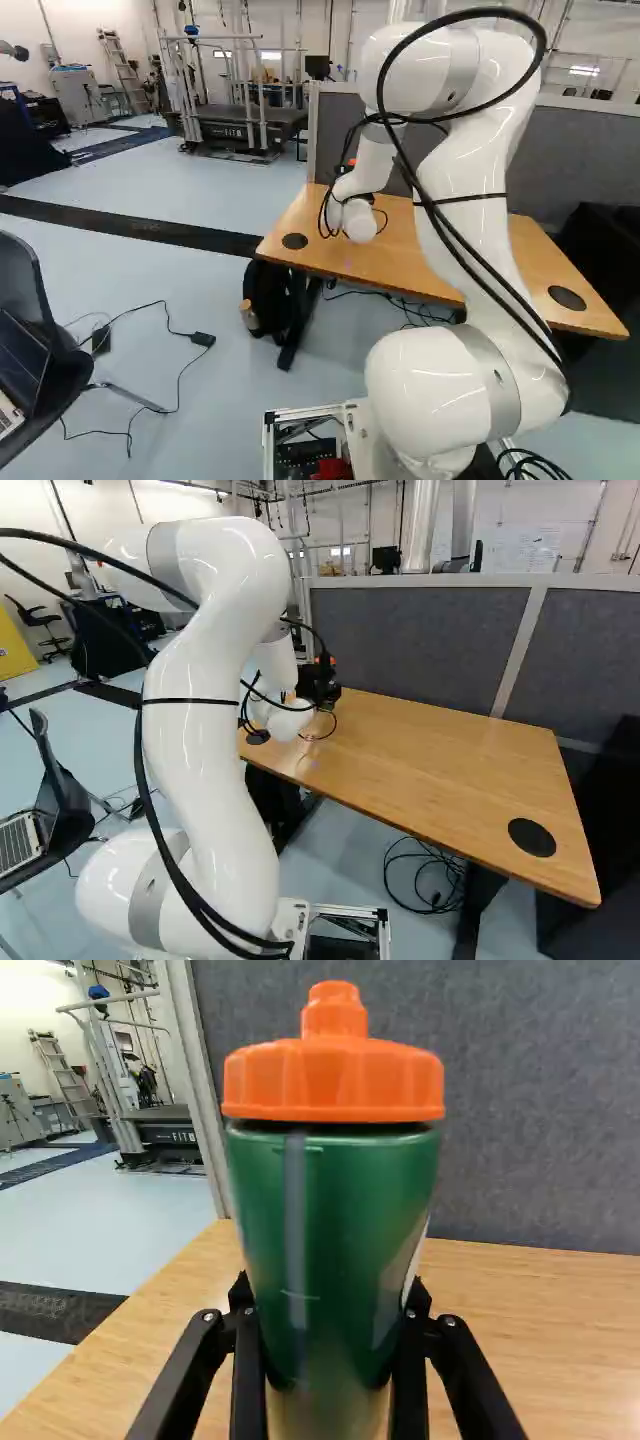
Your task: Pick up the green bottle from the table
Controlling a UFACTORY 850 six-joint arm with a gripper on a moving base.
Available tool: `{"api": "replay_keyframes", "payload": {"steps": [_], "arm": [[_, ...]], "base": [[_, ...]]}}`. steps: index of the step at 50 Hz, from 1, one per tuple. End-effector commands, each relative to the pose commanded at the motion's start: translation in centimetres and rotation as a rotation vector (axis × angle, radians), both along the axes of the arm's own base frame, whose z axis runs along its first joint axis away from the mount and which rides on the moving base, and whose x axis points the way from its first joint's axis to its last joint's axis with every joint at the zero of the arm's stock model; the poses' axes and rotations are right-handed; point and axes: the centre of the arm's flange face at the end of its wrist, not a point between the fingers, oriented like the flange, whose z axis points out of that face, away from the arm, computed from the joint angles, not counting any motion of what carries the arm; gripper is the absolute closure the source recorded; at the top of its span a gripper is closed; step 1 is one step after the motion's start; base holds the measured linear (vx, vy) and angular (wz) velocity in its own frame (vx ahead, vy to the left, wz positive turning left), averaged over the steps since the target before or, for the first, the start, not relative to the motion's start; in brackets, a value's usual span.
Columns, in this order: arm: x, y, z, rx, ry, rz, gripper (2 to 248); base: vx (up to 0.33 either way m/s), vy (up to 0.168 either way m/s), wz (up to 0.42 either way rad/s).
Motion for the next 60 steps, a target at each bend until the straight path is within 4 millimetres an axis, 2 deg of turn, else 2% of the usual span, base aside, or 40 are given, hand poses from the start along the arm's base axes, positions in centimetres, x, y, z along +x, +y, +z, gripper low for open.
{"api": "replay_keyframes", "payload": {"steps": [60], "arm": [[-12.5, 0.0, 7.6, -0.001, -0.068, -0.004, 137]], "base": [[0.0, 0.0, 0.0]]}}
